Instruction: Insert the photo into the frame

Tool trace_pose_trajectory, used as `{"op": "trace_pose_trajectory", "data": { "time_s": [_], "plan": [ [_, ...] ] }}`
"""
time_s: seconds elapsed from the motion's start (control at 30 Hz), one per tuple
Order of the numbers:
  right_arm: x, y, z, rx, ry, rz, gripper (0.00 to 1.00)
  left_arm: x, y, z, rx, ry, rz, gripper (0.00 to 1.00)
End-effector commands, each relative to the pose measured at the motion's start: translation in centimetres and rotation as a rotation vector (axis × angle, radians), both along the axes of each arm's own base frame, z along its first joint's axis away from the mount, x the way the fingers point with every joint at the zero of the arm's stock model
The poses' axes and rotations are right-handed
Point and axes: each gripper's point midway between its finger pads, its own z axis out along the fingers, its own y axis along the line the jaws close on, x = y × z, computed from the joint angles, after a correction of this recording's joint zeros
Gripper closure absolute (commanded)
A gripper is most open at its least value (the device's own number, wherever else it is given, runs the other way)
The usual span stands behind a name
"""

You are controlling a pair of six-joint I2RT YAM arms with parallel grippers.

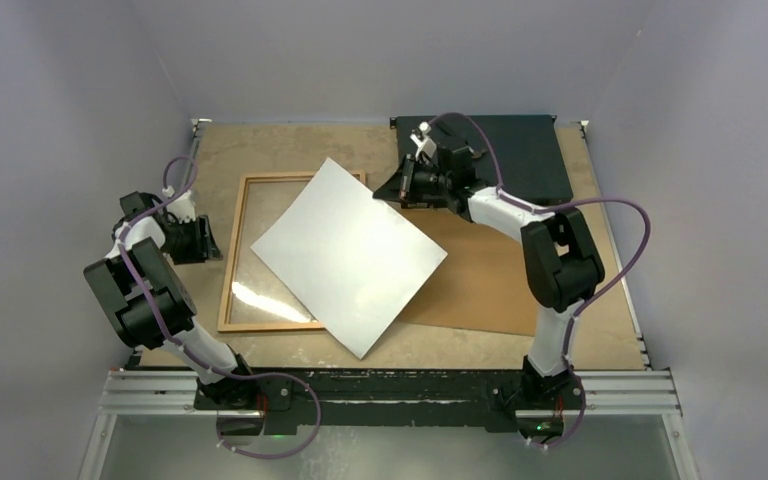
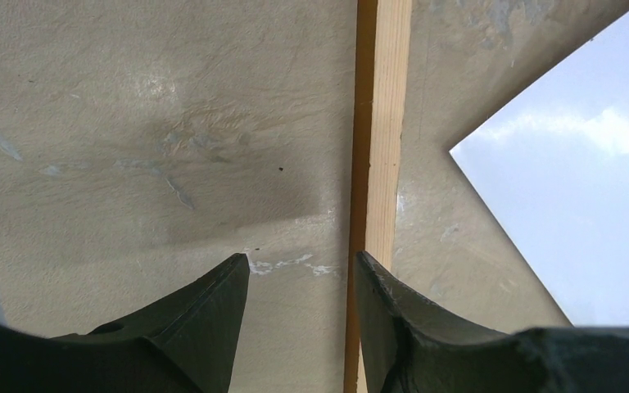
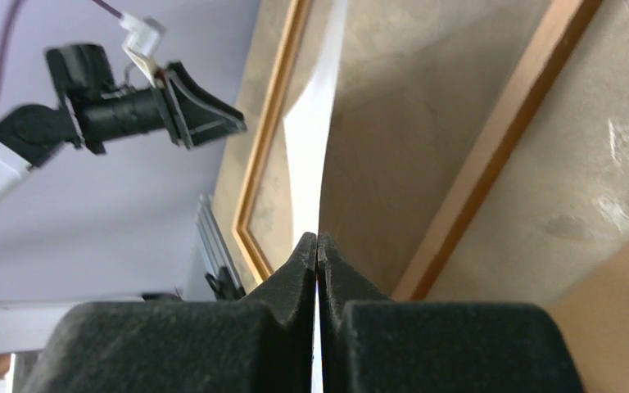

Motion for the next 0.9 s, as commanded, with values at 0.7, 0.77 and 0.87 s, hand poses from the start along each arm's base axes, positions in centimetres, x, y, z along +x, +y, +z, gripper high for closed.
{"op": "trace_pose_trajectory", "data": {
  "time_s": [0.7,0.77,0.87],
  "plan": [
    [-7.2,0.5,0.9,0.070,0.005,0.147,0.46,0.6,-0.3,0.8,0.013,-0.051,-0.023,0.52],
    [-8.1,0.5,0.6,0.081,0.011,0.185,0.43,0.7,-0.3,0.9,0.013,-0.053,-0.023,0.52],
    [-9.3,0.9,0.3,0.097,0.025,0.263,0.43,0.9,-0.2,1.2,0.017,-0.057,-0.023,0.53]
  ]
}}
